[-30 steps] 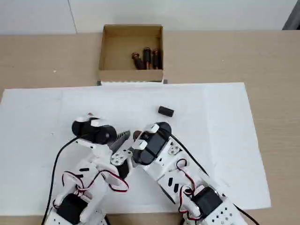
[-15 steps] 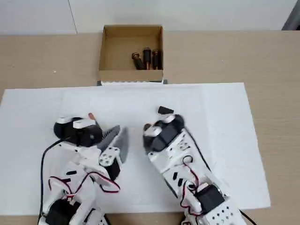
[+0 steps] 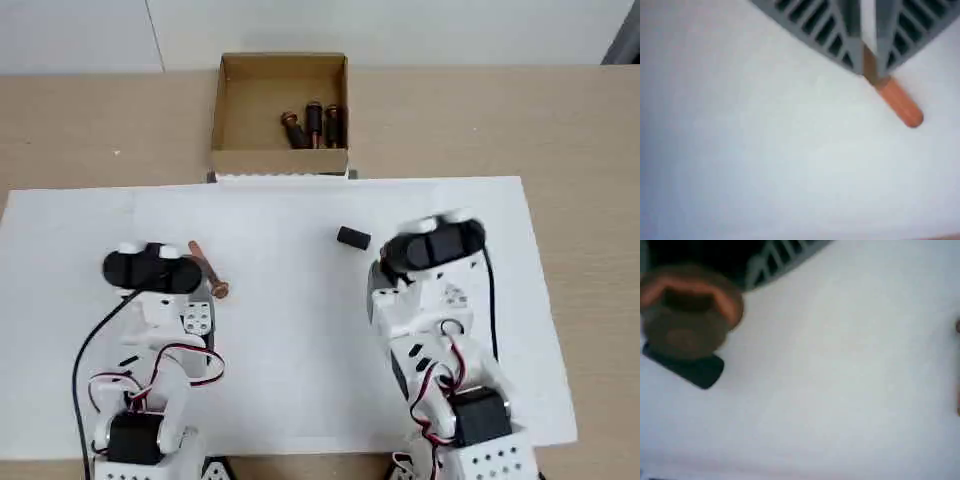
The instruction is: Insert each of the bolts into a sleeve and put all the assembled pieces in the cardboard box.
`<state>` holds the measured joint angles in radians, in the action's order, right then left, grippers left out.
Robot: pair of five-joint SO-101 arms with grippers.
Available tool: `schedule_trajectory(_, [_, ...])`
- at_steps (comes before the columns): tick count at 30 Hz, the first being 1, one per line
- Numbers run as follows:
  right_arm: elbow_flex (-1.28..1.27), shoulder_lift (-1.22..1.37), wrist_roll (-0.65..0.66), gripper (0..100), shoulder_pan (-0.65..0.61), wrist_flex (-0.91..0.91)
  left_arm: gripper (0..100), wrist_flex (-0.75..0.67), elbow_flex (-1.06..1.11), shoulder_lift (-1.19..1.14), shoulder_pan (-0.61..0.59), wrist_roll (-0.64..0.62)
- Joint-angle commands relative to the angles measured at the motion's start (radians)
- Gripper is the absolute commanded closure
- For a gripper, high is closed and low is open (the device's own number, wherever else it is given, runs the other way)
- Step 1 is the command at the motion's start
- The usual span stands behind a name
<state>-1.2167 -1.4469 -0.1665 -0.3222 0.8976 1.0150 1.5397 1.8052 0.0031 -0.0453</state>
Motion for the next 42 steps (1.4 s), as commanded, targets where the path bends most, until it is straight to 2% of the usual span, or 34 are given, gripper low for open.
schedule_trajectory(1, [0.265, 0.189, -0.012, 99.6, 0.010, 0.039, 99, -0.021, 0.007, 0.009, -0.002, 0.009])
schedule_trajectory(12, [0.918, 0.911, 0.000, 99.5, 0.016, 0.045, 99, -0.021, 0.051, 0.009, -0.005, 0.012])
schedule_trajectory(28, [1.760, 1.719, 0.258, 99.5, 0.015, 0.030, 99, -0.018, 0.105, 0.009, -0.002, 0.012])
schedule_trajectory(34, [1.915, 1.936, 0.379, 99.5, 0.013, -0.084, 99, -0.018, 0.105, 0.009, -0.002, 0.012])
schedule_trajectory(42, [1.962, 2.123, 0.509, 99.5, -0.007, -0.269, 99, -0.018, 0.105, 0.009, -0.002, 0.012])
